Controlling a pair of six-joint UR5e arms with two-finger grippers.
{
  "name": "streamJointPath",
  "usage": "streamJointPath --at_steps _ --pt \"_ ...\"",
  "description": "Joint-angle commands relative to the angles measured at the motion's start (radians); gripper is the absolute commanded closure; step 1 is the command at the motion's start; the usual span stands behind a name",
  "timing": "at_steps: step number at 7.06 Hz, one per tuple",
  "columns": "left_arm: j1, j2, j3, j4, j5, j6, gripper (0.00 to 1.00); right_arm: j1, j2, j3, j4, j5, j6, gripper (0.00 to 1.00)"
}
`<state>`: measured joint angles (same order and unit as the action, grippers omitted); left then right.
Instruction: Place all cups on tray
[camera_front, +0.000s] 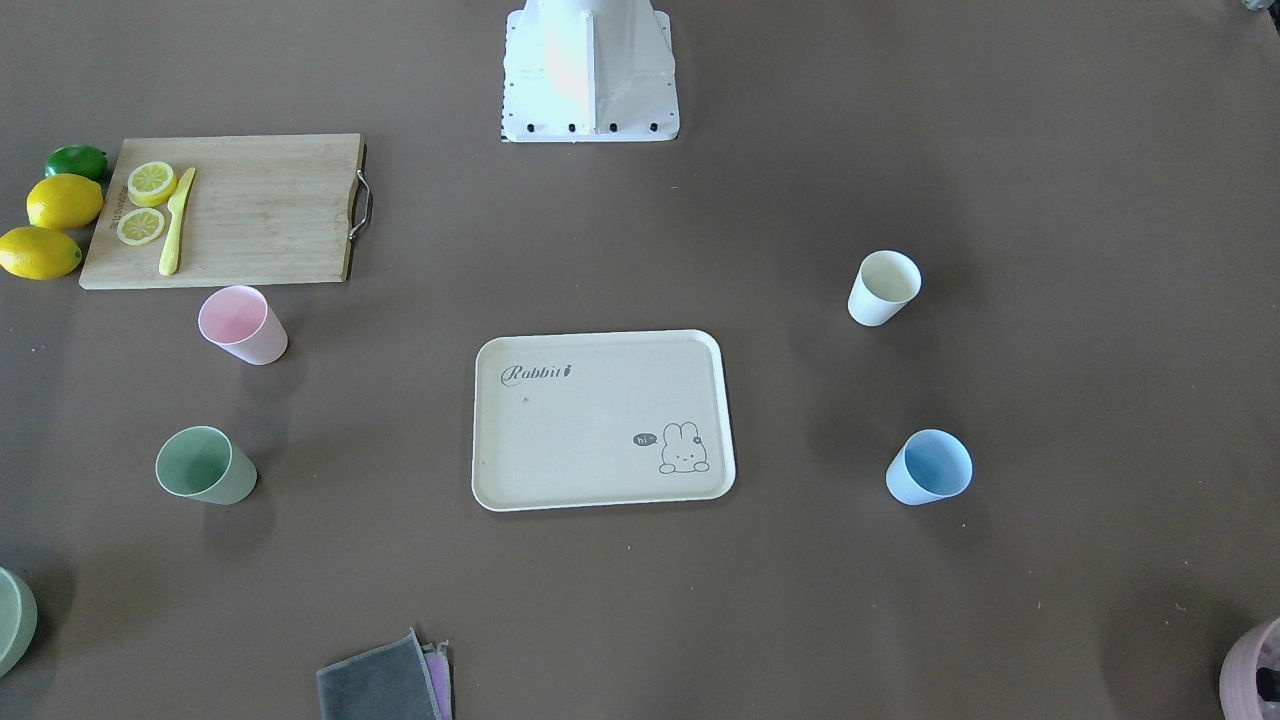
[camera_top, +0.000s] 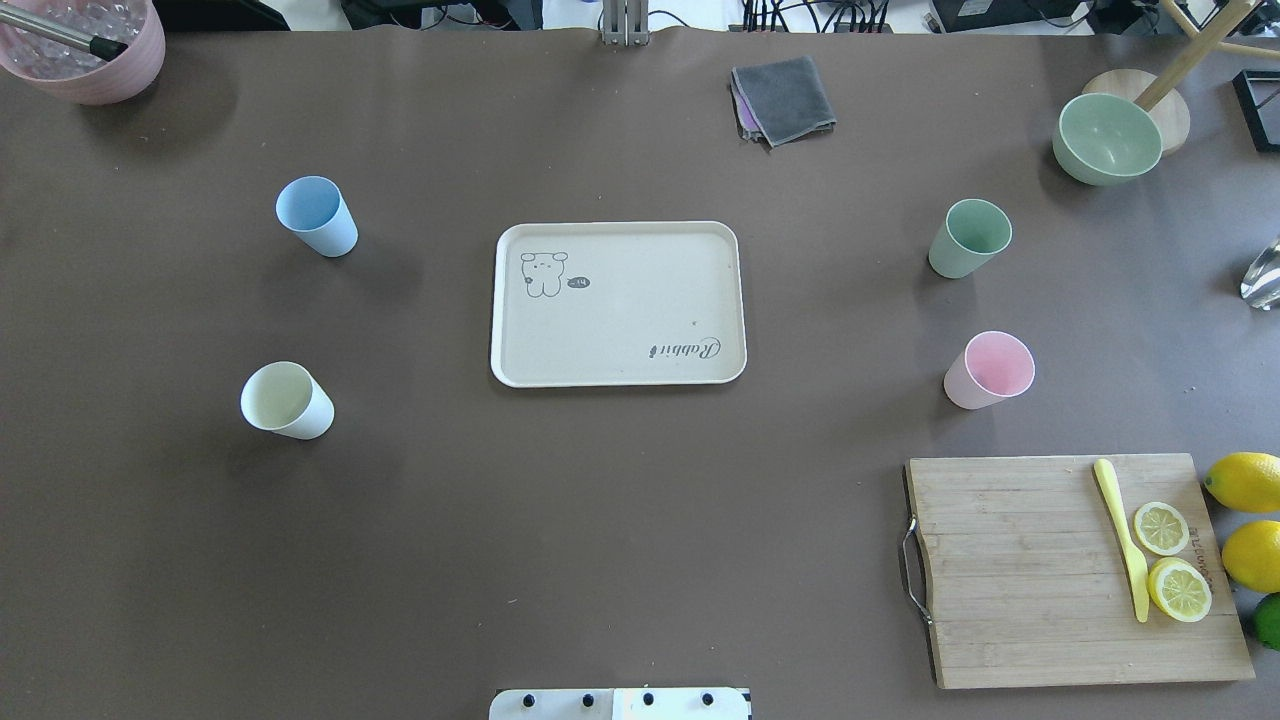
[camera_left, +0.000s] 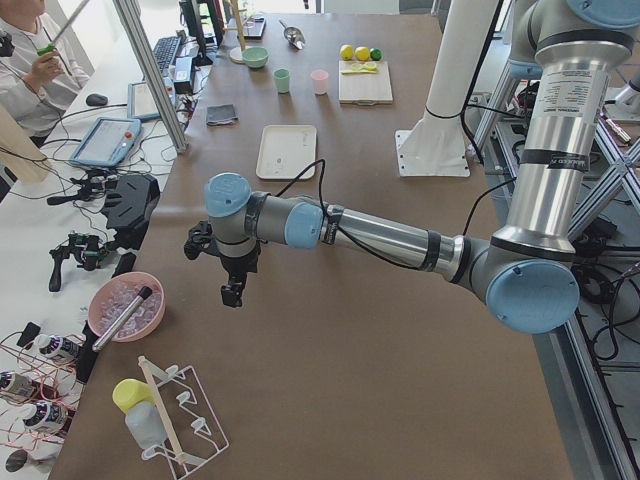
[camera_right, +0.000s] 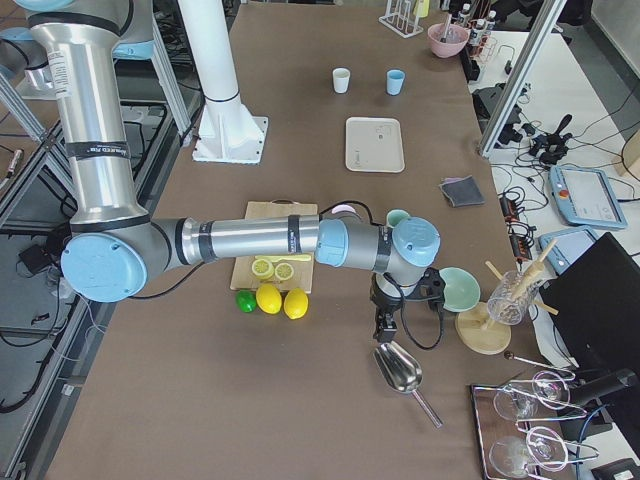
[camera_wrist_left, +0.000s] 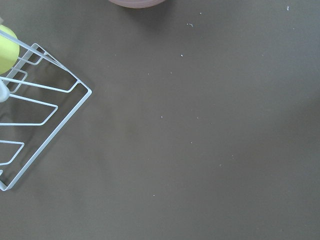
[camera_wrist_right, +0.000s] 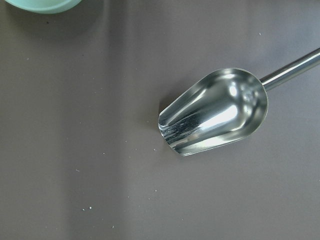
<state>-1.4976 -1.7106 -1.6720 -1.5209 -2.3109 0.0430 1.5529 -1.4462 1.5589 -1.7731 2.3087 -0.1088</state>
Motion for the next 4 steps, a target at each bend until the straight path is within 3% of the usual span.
streamJointPath --at_steps 1,4 --pt "-0.015 0.011 -0.006 0.010 -0.007 0.005 0.02 0.000 0.006 0.006 0.001 -0.002 0.003 0.00" --pt "-0.007 0.046 -0.009 -0.010 -0.001 -0.003 0.02 -0.004 0.010 0.007 0.001 -0.002 0.004 0.00"
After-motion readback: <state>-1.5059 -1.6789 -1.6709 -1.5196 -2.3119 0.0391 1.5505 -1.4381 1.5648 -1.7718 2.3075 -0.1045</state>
